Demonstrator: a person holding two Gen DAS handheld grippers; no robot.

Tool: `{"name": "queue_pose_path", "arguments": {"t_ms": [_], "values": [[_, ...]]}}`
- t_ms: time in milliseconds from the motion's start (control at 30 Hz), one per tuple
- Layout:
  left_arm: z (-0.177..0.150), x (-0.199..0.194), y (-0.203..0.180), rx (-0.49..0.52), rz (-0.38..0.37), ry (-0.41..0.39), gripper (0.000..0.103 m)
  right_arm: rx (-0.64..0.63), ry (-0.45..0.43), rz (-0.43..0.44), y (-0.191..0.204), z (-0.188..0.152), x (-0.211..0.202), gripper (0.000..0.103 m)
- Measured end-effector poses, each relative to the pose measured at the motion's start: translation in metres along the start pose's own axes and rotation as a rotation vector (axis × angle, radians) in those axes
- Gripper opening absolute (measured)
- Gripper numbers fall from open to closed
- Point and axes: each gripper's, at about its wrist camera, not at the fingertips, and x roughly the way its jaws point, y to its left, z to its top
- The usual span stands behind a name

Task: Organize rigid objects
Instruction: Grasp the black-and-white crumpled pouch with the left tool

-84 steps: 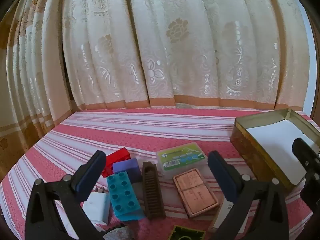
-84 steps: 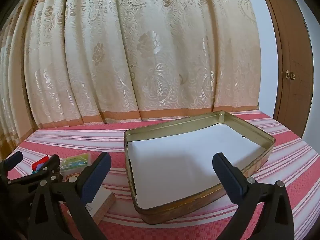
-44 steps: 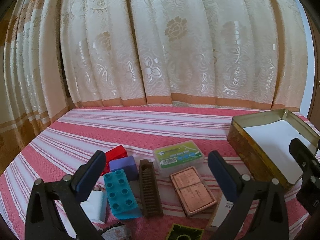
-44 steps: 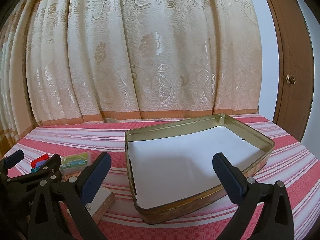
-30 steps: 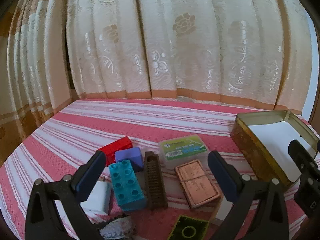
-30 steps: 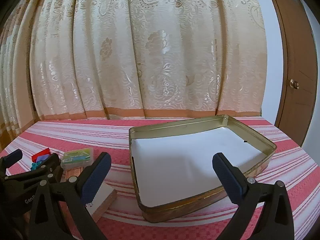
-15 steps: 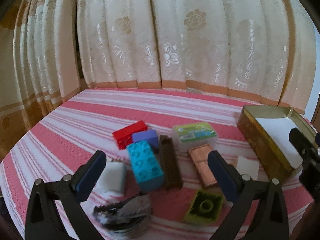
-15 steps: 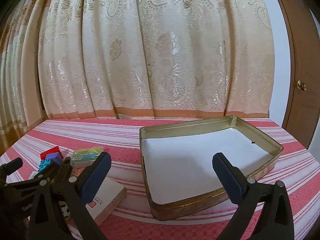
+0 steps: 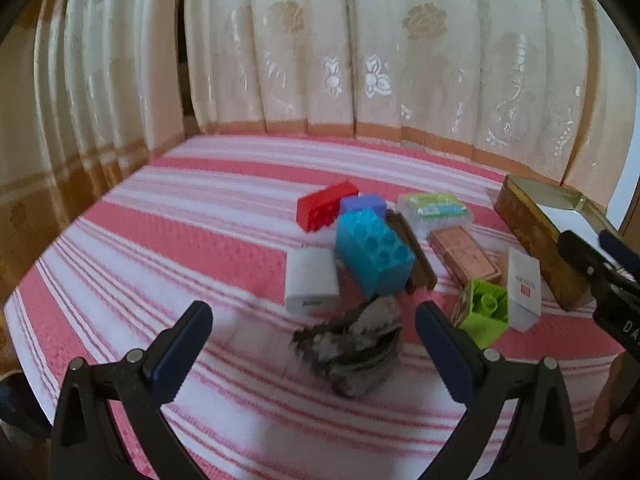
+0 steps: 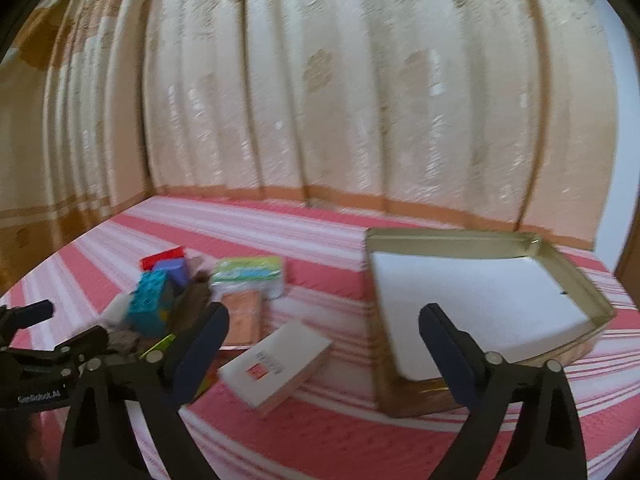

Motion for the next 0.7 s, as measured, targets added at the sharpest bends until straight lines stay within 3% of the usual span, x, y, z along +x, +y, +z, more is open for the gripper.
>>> {"name": "queue_pose_path", "arguments": {"t_ms": [100, 200, 367, 500, 700], "values": [[-0.001, 0.002, 0.003, -0.028, -0.028, 0.023, 0.097, -0.01, 0.033, 0.047, 0.005, -0.002, 0.006, 0.084], [-0.002, 0.008, -0.005, -0.013, -0.055, 0.054, 0.095, -0.007, 0.079, 0.081, 0.005, -0.003, 0.013, 0.084], [-0.009, 0.016, -0.023, 0.05, -0.079, 0.11, 0.082, 0.005, 0.122, 0.117, 0.005, -0.006, 0.018, 0.084], [-0.01, 0.032, -0.014, -0.005, -0.085, 0.181, 0.081, 0.016, 0.161, 0.135, 0.003, -0.007, 0.023, 0.084], [-0.002, 0.038, -0.009, -0.05, -0.07, 0.191, 0.077, 0.056, 0.225, 0.158, -0.005, -0.01, 0.032, 0.084]]}}
